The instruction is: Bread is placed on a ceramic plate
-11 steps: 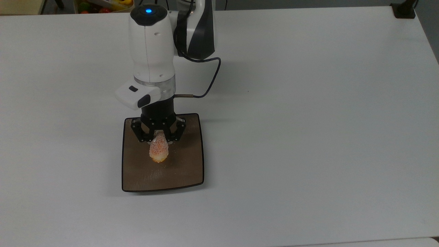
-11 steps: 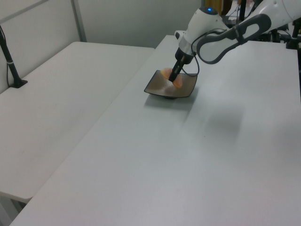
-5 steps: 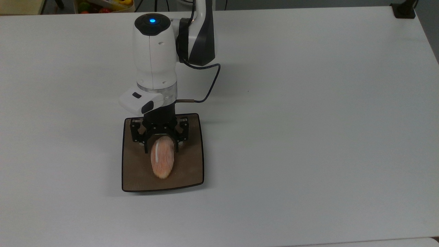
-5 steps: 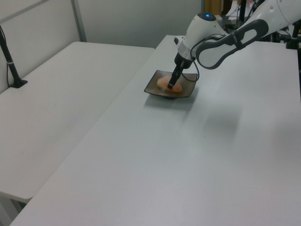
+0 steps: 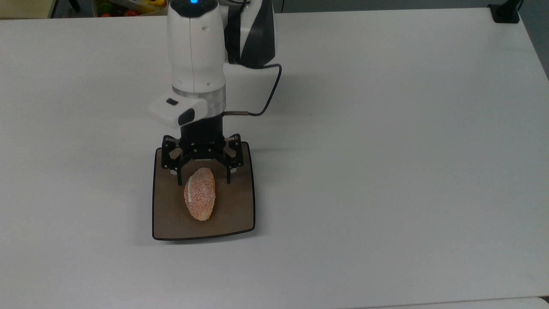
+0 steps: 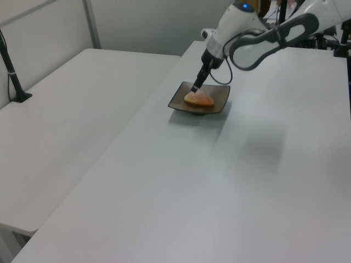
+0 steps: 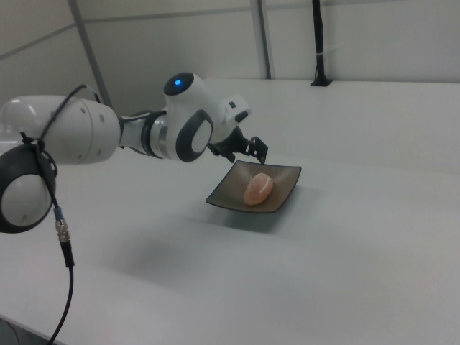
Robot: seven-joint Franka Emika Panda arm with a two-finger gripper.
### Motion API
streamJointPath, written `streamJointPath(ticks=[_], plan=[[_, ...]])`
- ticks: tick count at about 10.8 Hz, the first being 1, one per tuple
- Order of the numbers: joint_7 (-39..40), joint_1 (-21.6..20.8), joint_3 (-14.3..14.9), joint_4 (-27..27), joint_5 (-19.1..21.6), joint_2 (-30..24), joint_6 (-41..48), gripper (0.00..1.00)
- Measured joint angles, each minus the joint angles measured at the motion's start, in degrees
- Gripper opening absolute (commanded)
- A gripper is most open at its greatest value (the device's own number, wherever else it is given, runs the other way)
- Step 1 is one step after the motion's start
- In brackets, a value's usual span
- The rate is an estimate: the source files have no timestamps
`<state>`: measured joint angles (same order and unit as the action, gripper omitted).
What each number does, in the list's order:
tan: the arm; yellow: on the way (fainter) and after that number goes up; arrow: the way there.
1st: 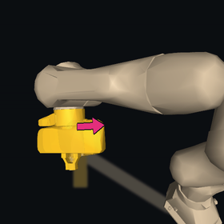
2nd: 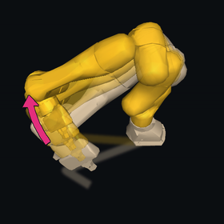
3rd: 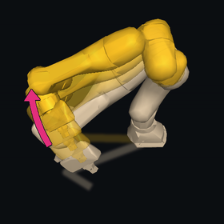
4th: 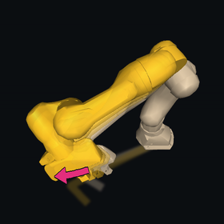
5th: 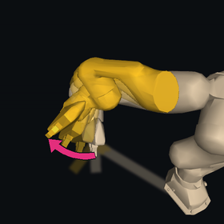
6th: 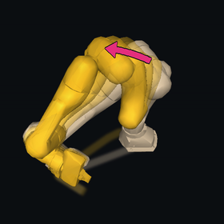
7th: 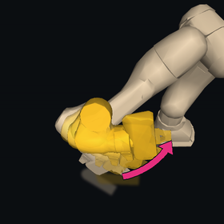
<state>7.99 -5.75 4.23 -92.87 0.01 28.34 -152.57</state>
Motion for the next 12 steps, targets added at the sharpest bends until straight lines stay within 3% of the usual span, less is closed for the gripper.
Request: streamJointPath(ticks=[2,8,12], plan=[[-2.04,0.07,0.0,-0.83,0.0,-4.93,5.09,1.0],[-17.75,0.08,0.0,-1.17,0.06,-24.31,39.12,1.0],[-20.71,-0.27,-0.35,-2.14,0.07,-32.66,56.31,1.0]])
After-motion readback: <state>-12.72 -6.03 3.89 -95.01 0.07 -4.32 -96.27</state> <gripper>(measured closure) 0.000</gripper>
